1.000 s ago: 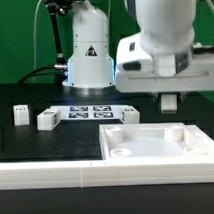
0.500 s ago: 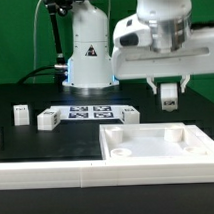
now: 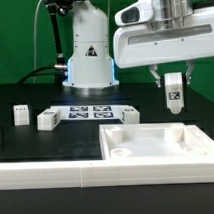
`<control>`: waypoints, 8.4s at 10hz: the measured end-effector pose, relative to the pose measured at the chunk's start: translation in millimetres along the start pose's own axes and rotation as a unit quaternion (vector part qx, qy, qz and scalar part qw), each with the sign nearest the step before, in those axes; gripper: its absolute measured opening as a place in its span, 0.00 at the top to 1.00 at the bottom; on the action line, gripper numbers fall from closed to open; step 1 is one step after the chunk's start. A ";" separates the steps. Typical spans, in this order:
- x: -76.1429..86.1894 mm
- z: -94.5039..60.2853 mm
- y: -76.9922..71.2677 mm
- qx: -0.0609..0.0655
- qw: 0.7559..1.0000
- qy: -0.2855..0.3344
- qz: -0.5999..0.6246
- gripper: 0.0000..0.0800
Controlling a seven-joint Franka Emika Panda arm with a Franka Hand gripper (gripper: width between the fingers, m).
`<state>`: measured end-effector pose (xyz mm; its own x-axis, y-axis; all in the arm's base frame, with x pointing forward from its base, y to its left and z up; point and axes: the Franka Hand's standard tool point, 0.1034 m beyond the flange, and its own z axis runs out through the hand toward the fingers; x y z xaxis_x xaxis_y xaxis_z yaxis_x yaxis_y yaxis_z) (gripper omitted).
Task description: Assemble one leg
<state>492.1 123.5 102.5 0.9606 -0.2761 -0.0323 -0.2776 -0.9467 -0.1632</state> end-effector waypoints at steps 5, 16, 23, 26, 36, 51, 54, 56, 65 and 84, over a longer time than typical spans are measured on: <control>20.7 -23.1 -3.6 -0.003 0.985 0.138 -0.105 0.64; 81.6 -19.3 -14.5 -0.022 0.957 0.172 -0.232 0.64; 100.6 -14.1 -13.9 -0.018 0.947 0.230 -0.226 0.64; 117.5 -12.9 -20.7 -0.015 0.946 0.233 -0.224 0.64; 114.7 22.6 -21.6 -0.017 0.947 0.225 -0.227 0.64; 120.1 19.0 -30.1 -0.012 0.938 0.259 -0.231 0.19; 132.8 6.9 -32.4 -0.013 0.942 0.243 -0.231 0.19; 124.8 13.6 -34.3 -0.017 0.956 0.177 -0.232 0.19; 140.9 9.9 -29.7 -0.039 0.977 -0.030 -0.208 0.19; 139.2 11.4 -28.0 -0.046 0.968 0.025 0.245 0.64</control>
Offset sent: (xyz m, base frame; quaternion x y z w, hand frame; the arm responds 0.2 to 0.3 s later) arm 0.0276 -0.0306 0.0381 -0.0766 0.1514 -0.1779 0.9693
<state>633.7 113.5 91.3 0.7118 -0.7015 -0.0360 -0.7023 -0.7100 -0.0516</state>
